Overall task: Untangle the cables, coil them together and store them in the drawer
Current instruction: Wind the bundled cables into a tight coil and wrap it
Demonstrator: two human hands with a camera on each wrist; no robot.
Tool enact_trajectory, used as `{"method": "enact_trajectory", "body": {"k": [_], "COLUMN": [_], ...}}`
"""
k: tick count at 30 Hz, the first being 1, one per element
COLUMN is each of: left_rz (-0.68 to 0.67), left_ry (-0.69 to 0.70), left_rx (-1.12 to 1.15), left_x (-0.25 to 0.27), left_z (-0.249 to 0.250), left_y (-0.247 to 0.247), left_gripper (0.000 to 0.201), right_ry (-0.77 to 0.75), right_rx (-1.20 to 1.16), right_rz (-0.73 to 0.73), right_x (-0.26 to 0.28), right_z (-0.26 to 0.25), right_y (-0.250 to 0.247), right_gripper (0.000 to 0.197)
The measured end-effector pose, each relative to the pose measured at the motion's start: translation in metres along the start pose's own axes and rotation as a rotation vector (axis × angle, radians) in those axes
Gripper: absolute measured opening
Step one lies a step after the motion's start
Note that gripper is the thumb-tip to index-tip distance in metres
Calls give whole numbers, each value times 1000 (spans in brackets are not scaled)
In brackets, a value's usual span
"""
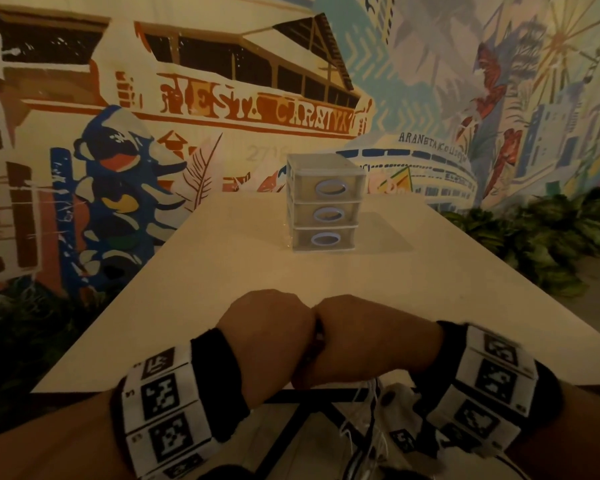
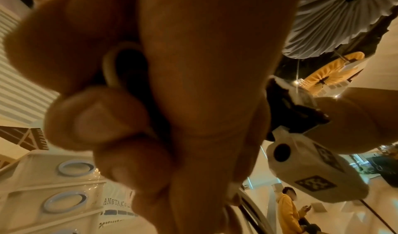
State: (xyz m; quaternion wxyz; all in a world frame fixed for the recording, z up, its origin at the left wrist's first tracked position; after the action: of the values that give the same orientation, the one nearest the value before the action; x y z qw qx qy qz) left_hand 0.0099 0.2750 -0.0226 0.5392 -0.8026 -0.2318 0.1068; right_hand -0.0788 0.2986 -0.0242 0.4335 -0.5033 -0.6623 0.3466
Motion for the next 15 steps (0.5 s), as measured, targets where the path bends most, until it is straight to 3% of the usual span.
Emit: {"method": "enact_trajectory", "body": {"k": [3,8,13,15], "left_rz": [56,-12,240,342], "left_ry": [-55,-55,5,13], "left_rx": [58,132,224,256], "left_x": [4,2,10,15], "left_z": [5,12,3,-7], "left_y": [-5,7,2,1], "left_gripper": [6,26,9,46], "right_ry": [-37,25,89,125], "right_rx": [22,-35,-132,-255], "right_rz": [58,-67,-127,-112], "right_x": [-3,-2,1,4], "right_z": [2,13,15,19], "right_y": [12,22,17,9], "right_gripper": [36,35,38,32]}}
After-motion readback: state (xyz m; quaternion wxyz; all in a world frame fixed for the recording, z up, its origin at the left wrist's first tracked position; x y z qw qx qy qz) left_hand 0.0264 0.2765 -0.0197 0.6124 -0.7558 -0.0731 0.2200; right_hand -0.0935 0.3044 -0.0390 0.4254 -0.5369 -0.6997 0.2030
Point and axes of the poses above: each hand's wrist, its own x-axis away from the middle knuckle, its own y-axis out of the palm, z = x × y, the point moved 5 cm from there along -x, towards the middle knuckle, and after that the axes turned 11 degrees about y, right-handed, at the moved point
